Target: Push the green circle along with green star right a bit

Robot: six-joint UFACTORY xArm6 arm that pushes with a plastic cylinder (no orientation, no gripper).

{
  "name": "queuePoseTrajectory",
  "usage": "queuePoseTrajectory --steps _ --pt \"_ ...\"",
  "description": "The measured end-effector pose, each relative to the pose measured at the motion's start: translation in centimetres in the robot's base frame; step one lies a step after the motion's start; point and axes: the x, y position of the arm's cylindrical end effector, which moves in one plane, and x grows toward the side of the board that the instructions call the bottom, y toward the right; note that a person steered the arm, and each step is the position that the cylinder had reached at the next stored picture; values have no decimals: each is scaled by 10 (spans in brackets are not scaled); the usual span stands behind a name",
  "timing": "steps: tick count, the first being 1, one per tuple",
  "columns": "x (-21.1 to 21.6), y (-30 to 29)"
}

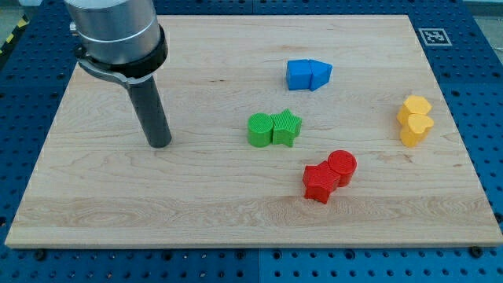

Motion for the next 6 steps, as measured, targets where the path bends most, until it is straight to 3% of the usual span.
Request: queuePoseTrajectory --steps 2,4,6 --pt "8 30" --pt "9 147" --pt "12 166"
